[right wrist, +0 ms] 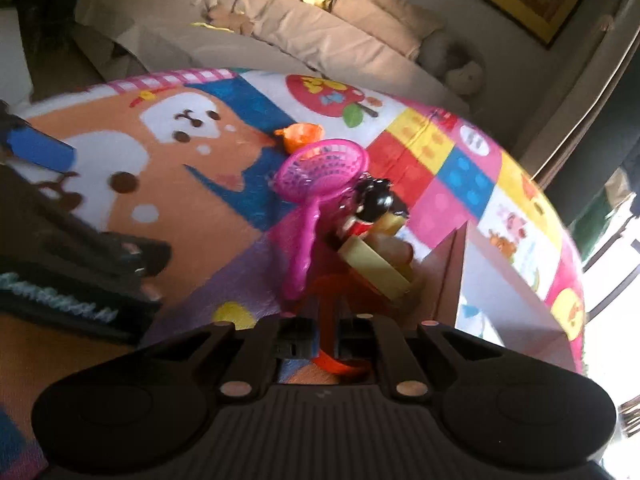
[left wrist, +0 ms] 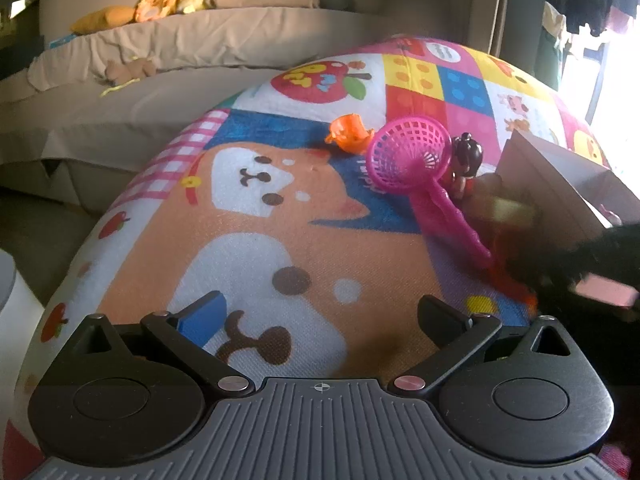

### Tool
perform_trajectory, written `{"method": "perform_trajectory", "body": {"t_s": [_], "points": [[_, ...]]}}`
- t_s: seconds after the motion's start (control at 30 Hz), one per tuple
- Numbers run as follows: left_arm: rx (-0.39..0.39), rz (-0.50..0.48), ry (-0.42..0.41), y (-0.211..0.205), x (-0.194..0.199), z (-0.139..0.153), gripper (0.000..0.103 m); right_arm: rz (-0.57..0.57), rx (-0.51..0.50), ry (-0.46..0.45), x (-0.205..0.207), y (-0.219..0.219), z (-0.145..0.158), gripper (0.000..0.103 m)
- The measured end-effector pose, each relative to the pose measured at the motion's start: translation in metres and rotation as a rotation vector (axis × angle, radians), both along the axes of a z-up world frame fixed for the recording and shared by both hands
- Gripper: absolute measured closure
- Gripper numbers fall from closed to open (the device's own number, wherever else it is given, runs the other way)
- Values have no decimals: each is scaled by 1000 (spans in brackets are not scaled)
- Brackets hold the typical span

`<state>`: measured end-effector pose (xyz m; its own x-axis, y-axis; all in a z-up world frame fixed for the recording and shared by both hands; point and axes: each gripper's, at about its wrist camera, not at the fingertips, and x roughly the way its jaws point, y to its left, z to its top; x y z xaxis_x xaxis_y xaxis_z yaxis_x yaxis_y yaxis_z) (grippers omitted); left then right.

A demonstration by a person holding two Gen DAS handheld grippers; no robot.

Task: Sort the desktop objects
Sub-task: 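Grasp the red round lid with the right tool and lift it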

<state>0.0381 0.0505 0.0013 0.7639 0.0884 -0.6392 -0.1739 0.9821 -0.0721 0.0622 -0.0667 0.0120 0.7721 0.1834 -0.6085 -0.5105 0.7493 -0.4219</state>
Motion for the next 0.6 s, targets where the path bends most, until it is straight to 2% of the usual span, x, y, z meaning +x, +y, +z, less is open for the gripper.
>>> {"method": "perform_trajectory", "body": {"t_s": [0.13, 0.17, 0.3, 0.4, 0.5, 0.57, 0.6], "points": [[-1, 0, 0, 0, 0, 0, 0, 33, 125, 190, -16, -21, 9, 97], [0, 0, 1, 0, 0, 0, 0, 39, 150, 215, -23, -28, 10, 97], [3, 0, 2, 0, 0, 0, 0, 78, 186, 284, -51, -55, 14, 97], [21, 0, 13, -2, 1, -1, 0, 66, 202, 261, -68, -77, 17, 95], [49, 1, 27, -5, 3, 0, 0, 1, 254, 203, -76, -103, 26, 81], [71, -17, 30, -10, 5, 2, 0, -54, 280, 141, -79, -118, 31, 60], [74, -43, 26, -14, 7, 4, 0, -81, 293, 112, -80, -125, 33, 55]]}}
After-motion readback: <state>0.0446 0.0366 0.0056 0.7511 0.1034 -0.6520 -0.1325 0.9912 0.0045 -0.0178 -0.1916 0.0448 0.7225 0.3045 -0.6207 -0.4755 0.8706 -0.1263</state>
